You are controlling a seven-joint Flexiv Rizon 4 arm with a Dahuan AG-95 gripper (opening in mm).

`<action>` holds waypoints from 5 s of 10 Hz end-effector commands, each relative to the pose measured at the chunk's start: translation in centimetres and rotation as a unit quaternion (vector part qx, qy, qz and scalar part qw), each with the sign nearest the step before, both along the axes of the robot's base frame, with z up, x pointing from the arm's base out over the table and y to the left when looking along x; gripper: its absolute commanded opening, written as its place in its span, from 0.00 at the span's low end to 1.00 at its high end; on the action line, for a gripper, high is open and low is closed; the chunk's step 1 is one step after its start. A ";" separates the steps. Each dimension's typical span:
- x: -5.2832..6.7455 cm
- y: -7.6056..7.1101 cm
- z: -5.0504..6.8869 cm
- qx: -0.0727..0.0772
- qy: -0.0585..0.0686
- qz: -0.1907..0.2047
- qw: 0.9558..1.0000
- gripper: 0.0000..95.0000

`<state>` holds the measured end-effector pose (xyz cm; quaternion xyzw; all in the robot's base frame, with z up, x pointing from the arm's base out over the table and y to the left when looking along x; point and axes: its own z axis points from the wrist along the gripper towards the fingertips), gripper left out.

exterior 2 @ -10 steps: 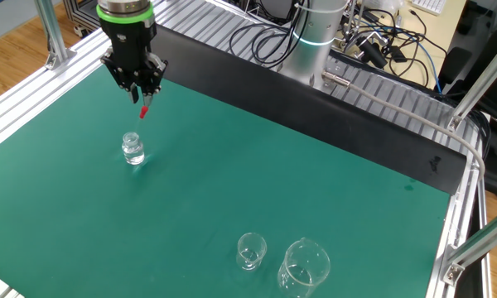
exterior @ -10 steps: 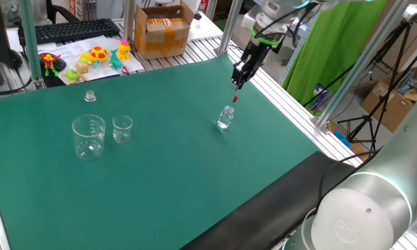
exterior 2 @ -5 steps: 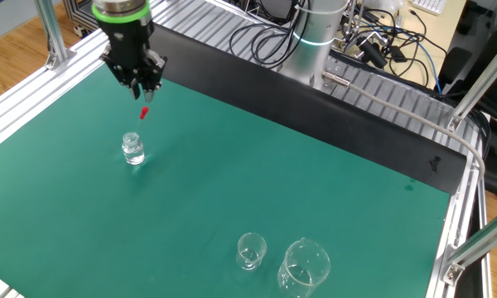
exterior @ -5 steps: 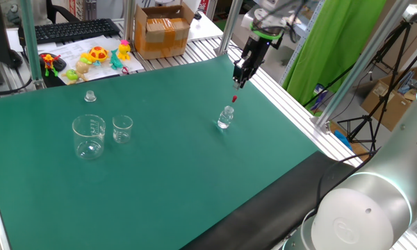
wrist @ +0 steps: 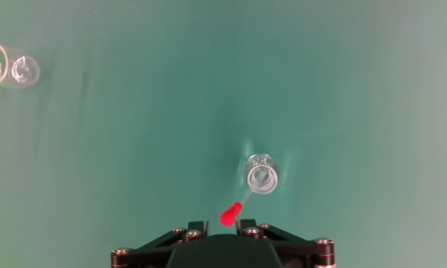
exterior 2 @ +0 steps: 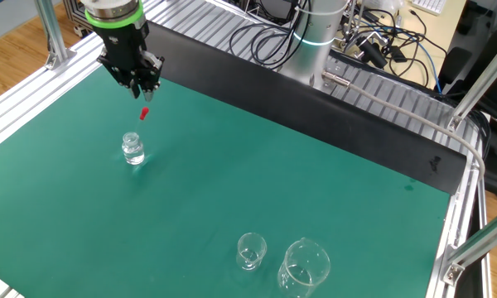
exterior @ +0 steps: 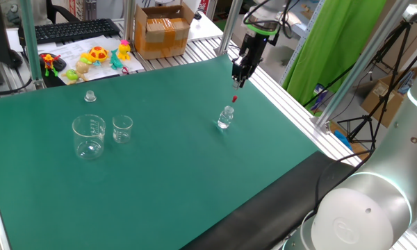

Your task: Transfer liquid using a dropper

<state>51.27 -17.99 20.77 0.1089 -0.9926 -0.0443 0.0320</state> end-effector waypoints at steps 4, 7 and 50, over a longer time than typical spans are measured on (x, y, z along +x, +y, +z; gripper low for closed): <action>-0.1 0.0 -0.2 -0.006 -0.064 -0.008 0.998 0.20; -0.1 0.1 -0.9 -0.006 -0.064 -0.008 0.998 0.20; -0.1 0.7 1.1 -0.007 -0.053 -0.013 0.998 0.00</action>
